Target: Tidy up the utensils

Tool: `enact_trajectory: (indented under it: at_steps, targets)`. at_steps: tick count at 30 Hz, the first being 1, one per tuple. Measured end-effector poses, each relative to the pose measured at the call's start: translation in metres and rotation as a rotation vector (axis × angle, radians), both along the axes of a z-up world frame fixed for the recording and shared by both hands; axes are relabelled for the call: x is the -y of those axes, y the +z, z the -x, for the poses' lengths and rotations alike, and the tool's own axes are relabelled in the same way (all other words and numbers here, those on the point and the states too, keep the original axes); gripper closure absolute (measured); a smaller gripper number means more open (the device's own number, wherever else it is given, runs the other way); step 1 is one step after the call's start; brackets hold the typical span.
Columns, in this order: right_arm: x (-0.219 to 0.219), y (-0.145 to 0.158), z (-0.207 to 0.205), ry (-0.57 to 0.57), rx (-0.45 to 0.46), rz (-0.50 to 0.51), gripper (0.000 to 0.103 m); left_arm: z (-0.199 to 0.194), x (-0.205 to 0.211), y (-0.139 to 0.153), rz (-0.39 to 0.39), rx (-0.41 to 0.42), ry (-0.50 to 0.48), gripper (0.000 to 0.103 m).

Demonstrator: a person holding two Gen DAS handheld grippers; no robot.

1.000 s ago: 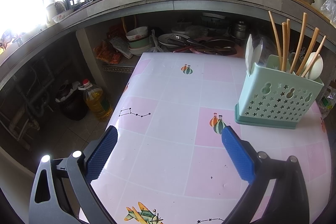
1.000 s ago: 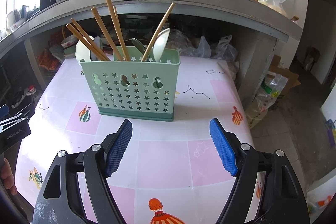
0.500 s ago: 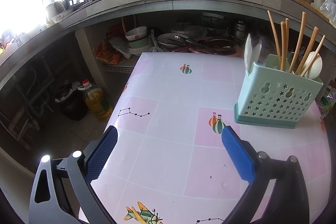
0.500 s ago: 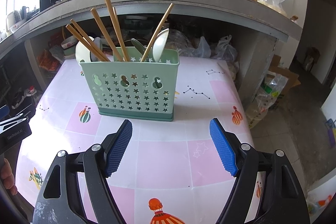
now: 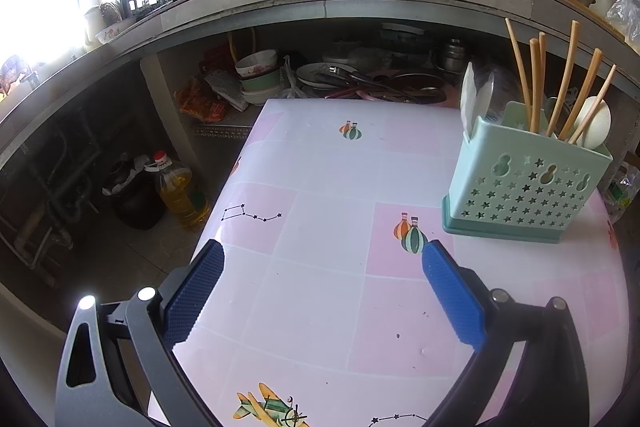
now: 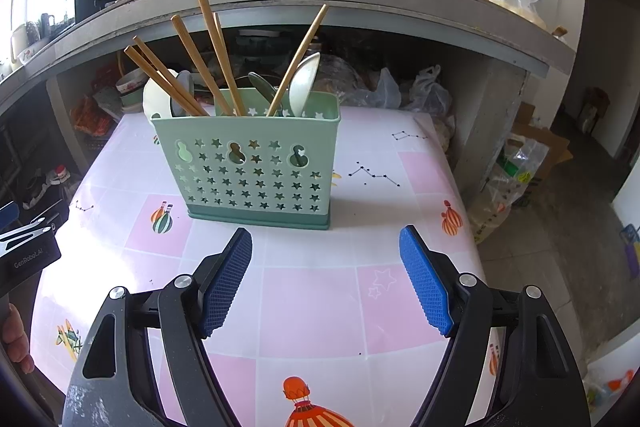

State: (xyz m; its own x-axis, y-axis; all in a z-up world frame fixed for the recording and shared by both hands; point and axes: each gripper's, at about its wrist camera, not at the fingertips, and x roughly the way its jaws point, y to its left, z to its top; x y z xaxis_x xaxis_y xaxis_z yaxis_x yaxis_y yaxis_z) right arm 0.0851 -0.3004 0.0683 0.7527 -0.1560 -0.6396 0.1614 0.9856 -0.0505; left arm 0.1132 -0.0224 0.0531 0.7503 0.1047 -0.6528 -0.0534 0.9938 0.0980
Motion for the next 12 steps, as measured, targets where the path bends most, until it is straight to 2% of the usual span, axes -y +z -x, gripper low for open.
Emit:
enact_trajectory:
  at_steps: [12]
  targets:
    - [0.0014,-0.0017,0.0004,-0.006,-0.002,-0.009,0.030,0.0023,0.0044,0.0023,0.003,0.022,-0.033,0.006]
